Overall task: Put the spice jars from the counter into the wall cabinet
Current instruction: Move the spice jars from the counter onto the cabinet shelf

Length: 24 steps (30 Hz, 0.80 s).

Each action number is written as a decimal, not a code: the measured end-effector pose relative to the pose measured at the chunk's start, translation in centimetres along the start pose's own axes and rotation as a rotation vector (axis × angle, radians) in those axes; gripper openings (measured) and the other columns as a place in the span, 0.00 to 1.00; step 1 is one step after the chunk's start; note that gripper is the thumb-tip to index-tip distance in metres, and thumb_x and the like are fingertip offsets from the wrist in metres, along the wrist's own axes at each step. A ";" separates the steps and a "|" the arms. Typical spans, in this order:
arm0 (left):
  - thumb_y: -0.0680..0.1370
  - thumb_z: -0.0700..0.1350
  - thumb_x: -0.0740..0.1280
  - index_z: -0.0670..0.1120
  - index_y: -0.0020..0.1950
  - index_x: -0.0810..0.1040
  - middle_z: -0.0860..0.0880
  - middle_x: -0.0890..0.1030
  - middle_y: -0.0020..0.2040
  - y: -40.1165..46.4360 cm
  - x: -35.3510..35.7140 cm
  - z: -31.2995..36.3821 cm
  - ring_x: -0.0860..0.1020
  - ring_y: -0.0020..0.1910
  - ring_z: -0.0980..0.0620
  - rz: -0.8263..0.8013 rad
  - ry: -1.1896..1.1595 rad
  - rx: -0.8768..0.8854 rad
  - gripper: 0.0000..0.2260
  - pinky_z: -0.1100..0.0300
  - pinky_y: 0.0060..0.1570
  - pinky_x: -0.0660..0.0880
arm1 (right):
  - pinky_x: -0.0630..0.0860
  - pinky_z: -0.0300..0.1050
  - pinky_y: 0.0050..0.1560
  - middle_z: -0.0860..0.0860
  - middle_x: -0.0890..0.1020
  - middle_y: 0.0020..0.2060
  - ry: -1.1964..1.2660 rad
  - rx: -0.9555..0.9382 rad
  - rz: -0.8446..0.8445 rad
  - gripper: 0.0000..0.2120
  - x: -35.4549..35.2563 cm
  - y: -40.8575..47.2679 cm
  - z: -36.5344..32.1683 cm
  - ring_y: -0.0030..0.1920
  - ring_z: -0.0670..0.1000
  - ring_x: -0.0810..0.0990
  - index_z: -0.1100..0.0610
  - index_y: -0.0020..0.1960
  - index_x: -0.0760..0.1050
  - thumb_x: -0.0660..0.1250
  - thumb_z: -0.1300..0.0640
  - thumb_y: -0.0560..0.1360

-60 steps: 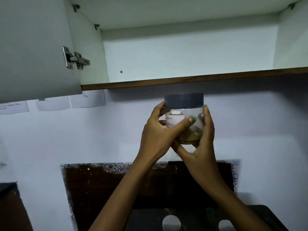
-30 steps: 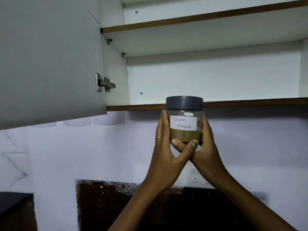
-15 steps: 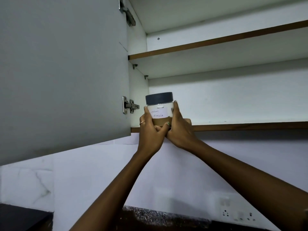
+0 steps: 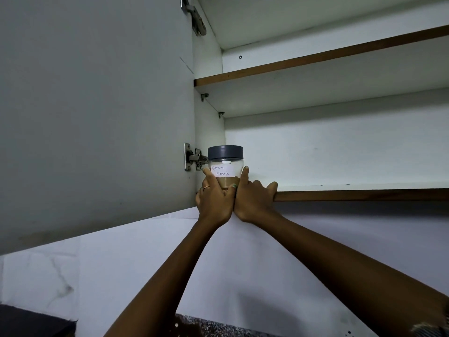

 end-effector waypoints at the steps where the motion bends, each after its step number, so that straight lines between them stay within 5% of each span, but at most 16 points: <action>1: 0.80 0.54 0.58 0.42 0.78 0.40 0.43 0.61 0.75 0.2 0.3 -0.1 0.60 0.74 0.44 0.010 -0.001 -0.016 0.36 0.50 0.73 0.50 | 0.55 0.60 0.64 0.54 0.77 0.57 -0.029 0.008 -0.009 0.39 0.2 0.1 -0.1 0.59 0.55 0.73 0.63 0.75 0.40 0.59 0.50 0.76; 9: 0.81 0.52 0.57 0.40 0.77 0.42 0.43 0.65 0.74 1.0 1.7 -1.3 0.57 0.75 0.45 0.099 -0.017 -0.122 0.34 0.54 0.73 0.43 | 0.57 0.60 0.61 0.51 0.78 0.55 -0.111 -0.011 -0.046 0.40 0.5 0.2 -0.3 0.61 0.54 0.70 0.63 0.75 0.43 0.63 0.53 0.74; 14: 0.81 0.51 0.57 0.40 0.77 0.41 0.44 0.61 0.76 0.4 1.7 -1.2 0.55 0.76 0.46 0.129 -0.022 -0.094 0.33 0.54 0.74 0.44 | 0.56 0.59 0.63 0.52 0.73 0.64 -0.073 -0.042 -0.036 0.41 0.5 0.1 -0.2 0.65 0.55 0.67 0.62 0.75 0.40 0.63 0.51 0.74; 19: 0.80 0.47 0.60 0.42 0.78 0.44 0.43 0.53 0.78 -2.7 1.1 -1.2 0.52 0.77 0.46 0.206 -0.077 0.030 0.33 0.51 0.76 0.50 | 0.54 0.55 0.69 0.58 0.52 0.76 -0.003 -0.082 0.099 0.38 0.2 -1.8 0.2 0.72 0.57 0.59 0.62 0.76 0.40 0.57 0.45 0.78; 24: 0.78 0.40 0.62 0.45 0.77 0.57 0.48 0.61 0.76 -8.4 1.3 0.1 0.60 0.75 0.50 0.246 -0.107 0.260 0.28 0.49 0.74 0.58 | 0.50 0.55 0.73 0.58 0.56 0.76 -0.078 -0.344 0.183 0.32 -0.4 -5.7 1.3 0.74 0.56 0.59 0.60 0.76 0.48 0.57 0.52 0.77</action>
Point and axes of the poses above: each hand's wrist, its own y-axis towards the middle knuckle, its own x-axis out of the palm, z = x × y, the point moved 5 cm from there along y, towards the middle knuckle
